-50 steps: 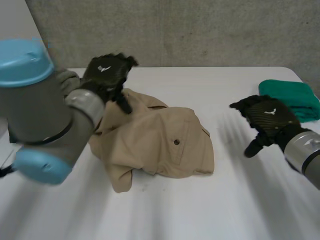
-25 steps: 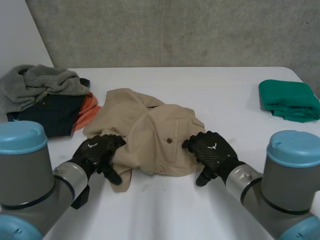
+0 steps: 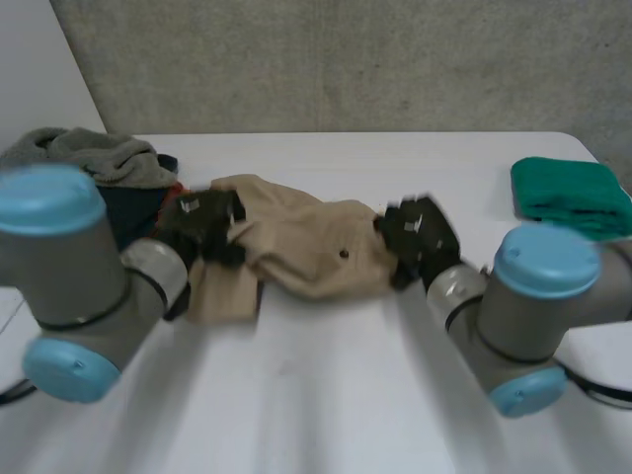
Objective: Fold the laundry.
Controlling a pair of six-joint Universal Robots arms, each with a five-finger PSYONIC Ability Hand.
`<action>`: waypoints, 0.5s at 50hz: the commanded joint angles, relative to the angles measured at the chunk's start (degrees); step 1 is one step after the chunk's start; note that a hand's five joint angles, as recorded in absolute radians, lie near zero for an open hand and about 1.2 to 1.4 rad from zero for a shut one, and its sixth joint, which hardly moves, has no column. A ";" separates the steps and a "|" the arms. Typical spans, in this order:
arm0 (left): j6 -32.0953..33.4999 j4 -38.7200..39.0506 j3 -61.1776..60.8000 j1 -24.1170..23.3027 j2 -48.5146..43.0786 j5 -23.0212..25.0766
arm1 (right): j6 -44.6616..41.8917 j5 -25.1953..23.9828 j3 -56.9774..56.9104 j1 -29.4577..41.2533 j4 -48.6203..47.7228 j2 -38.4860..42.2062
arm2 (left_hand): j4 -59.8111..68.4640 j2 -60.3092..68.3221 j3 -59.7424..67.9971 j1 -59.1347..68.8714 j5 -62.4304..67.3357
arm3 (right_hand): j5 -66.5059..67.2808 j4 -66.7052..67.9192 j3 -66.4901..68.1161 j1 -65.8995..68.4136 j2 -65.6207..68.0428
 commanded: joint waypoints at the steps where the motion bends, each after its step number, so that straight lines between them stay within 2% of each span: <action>1: 5.52 -4.98 8.58 -0.21 11.72 0.76 | 0.24 -0.37 -4.92 -0.06 6.58 -15.16 | 11.45 11.68 12.03 15.13 13.93 | 55.63 11.55 11.96 13.26 12.60; 3: 6.22 -6.83 12.10 -0.21 14.18 1.37 | 0.24 -0.55 -8.34 -0.06 11.57 -17.79 | 11.45 11.68 12.03 15.13 13.93 | 55.63 11.55 11.96 13.26 12.60; 9: 6.14 -9.56 15.36 -0.21 15.51 5.59 | 0.60 -3.00 -10.65 -0.06 21.18 -18.07 | 11.45 11.68 12.03 15.13 13.93 | 55.63 11.55 11.96 13.26 12.60; 10: 6.14 -9.82 14.32 -0.39 15.16 6.90 | 0.60 -3.36 -10.38 -0.06 21.97 -17.90 | 11.45 11.68 12.03 15.13 13.93 | 52.53 8.45 8.86 10.16 9.50; 12: 6.14 -9.83 12.56 -0.47 14.28 7.87 | 1.12 -3.54 -8.98 -0.24 24.26 -16.24 | 11.45 11.68 12.03 15.13 13.93 | 23.18 -20.89 -20.48 -19.18 -19.84; 14: 6.31 -9.74 10.10 -0.82 11.31 8.06 | 2.17 -3.19 -7.49 -0.15 24.96 -14.13 | 11.45 11.68 12.03 15.13 13.93 | 3.29 -40.79 -40.38 -39.08 -39.74; 17: 6.31 -9.83 8.60 -1.27 8.40 7.97 | 8.22 -2.66 -3.27 -0.32 24.53 -11.05 | 11.45 11.68 12.03 15.13 13.93 | -0.31 -44.39 -43.98 -42.68 -43.34; 23: 6.23 -9.74 7.19 -2.32 5.31 7.70 | 22.98 1.20 6.73 -0.24 20.84 -10.78 | 11.13 11.37 11.72 14.82 13.62 | -4.19 -48.27 -47.86 -46.56 -47.22; 25: 6.05 -9.74 7.27 -2.32 5.14 7.70 | 25.10 1.82 8.24 -0.24 20.92 -10.78 | 11.13 11.37 11.72 14.82 13.62 | -4.19 -48.27 -47.86 -46.56 -47.22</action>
